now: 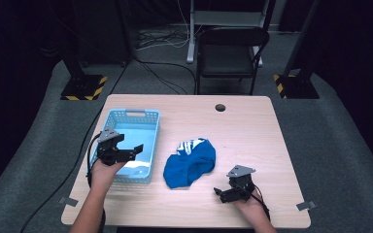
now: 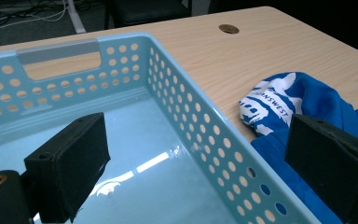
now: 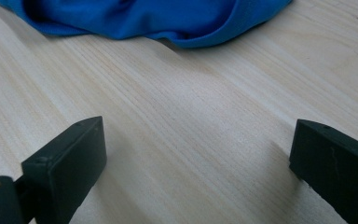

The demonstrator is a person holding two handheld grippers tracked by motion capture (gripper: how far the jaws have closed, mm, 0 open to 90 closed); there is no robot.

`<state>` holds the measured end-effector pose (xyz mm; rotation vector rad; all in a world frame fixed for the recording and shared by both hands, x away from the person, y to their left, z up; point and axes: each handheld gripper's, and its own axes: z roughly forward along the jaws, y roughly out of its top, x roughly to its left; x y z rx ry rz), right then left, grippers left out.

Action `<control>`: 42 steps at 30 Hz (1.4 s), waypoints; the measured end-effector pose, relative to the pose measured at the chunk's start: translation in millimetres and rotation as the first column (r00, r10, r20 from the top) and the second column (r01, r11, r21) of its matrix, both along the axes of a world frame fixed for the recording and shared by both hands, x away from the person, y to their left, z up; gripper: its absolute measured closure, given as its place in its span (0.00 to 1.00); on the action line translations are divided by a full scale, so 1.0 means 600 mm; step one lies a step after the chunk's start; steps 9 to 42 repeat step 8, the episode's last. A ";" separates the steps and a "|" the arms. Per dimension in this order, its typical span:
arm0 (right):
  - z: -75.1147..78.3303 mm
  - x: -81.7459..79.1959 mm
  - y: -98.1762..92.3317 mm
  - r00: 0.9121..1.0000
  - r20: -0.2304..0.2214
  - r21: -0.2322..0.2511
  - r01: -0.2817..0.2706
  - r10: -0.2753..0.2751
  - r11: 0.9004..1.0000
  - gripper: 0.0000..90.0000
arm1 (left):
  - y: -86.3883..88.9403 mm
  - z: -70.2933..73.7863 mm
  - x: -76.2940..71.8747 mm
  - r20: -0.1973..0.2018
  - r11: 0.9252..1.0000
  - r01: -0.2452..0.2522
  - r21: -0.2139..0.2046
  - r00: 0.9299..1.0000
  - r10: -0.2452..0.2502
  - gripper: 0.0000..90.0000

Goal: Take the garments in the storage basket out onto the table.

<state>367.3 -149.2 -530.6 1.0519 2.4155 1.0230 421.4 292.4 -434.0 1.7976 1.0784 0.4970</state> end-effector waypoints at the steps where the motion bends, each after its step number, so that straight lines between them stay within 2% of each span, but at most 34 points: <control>1: 0.000 0.000 0.000 1.000 0.000 0.000 0.000 0.000 1.000 0.03 | 0.003 0.000 0.000 -0.001 1.000 -0.003 0.002 1.000 0.003 0.07; 5: 0.000 0.000 0.000 1.000 0.000 0.000 0.000 0.000 1.000 0.03 | 0.015 0.006 -0.002 0.008 0.999 -0.031 0.010 0.999 0.031 0.07; 8: 0.000 0.000 0.000 1.000 0.000 0.000 -0.001 0.001 1.000 0.03 | 0.029 0.017 -0.006 0.025 0.998 -0.056 -0.012 0.998 0.056 0.08; 42: 0.000 0.000 0.000 1.000 0.000 0.000 -0.001 0.001 1.000 0.03 | 0.029 0.017 -0.006 0.025 0.998 -0.056 -0.012 0.998 0.056 0.08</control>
